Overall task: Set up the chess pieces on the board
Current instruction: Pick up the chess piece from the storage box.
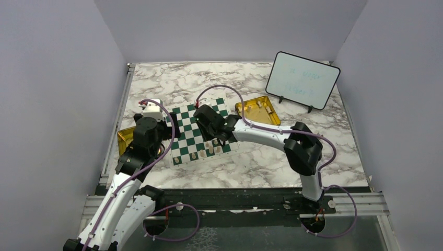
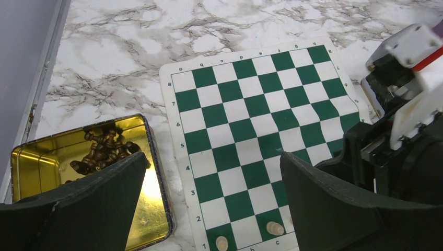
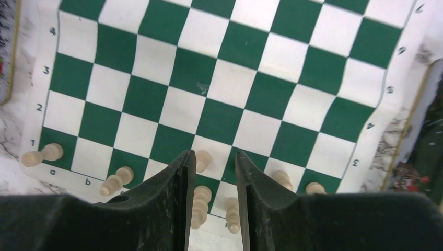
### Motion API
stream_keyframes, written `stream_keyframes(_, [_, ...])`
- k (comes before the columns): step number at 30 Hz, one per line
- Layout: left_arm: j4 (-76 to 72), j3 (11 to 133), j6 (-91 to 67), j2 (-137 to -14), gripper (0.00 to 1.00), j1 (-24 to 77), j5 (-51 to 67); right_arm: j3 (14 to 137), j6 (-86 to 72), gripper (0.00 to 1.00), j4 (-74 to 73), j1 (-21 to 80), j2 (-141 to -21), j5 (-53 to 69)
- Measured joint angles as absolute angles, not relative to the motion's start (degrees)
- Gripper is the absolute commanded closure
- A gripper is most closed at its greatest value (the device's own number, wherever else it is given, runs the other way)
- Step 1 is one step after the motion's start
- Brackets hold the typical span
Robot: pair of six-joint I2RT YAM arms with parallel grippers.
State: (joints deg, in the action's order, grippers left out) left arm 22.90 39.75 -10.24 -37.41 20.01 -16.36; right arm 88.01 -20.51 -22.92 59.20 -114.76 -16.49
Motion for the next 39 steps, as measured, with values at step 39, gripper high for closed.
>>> stream_keyframes(39, [22.87,39.75,-10.22,-37.8,0.01,20.27,-16.32,76.03,-6.59,0.61,-10.92,29.28,-109.49,-14.39])
